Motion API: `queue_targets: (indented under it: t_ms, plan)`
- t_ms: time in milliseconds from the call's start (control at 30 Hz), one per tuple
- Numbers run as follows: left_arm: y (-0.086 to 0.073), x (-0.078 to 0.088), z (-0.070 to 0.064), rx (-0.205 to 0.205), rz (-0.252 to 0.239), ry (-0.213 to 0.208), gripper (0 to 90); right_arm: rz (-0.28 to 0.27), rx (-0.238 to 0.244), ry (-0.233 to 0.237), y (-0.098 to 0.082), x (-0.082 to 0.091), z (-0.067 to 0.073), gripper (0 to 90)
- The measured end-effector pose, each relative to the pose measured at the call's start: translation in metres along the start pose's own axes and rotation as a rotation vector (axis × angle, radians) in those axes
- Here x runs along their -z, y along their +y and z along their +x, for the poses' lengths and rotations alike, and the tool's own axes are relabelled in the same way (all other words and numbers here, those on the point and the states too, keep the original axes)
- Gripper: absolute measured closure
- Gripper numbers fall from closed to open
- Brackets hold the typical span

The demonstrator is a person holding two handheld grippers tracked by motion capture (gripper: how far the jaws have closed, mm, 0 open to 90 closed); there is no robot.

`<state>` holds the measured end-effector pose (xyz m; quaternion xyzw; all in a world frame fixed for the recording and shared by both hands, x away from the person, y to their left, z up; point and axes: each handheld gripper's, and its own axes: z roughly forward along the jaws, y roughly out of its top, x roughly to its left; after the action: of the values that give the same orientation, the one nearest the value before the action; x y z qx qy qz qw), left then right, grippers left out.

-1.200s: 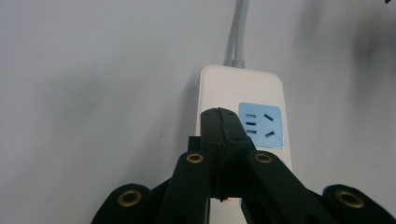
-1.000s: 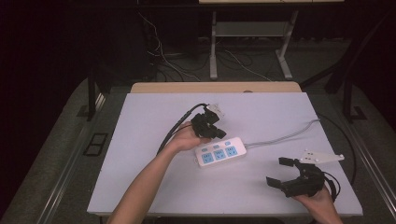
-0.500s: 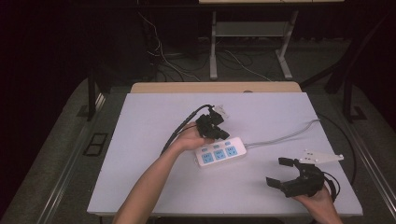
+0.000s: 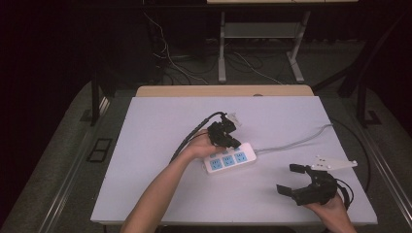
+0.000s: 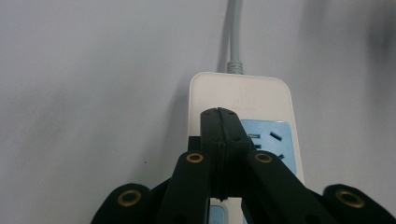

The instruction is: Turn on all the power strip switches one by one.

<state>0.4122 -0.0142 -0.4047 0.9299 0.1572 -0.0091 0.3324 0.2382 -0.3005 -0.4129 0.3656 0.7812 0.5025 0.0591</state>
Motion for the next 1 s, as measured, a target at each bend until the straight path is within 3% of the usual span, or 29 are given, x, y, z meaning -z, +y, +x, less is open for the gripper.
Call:
queue_targets:
  t_ms: [1000]
  plan:
    - [-0.0035,-0.0069,0.006,0.033,-0.008,-0.042,89.6,0.002,0.001,0.002,-0.0002,-0.0006,0.0006,1.1]
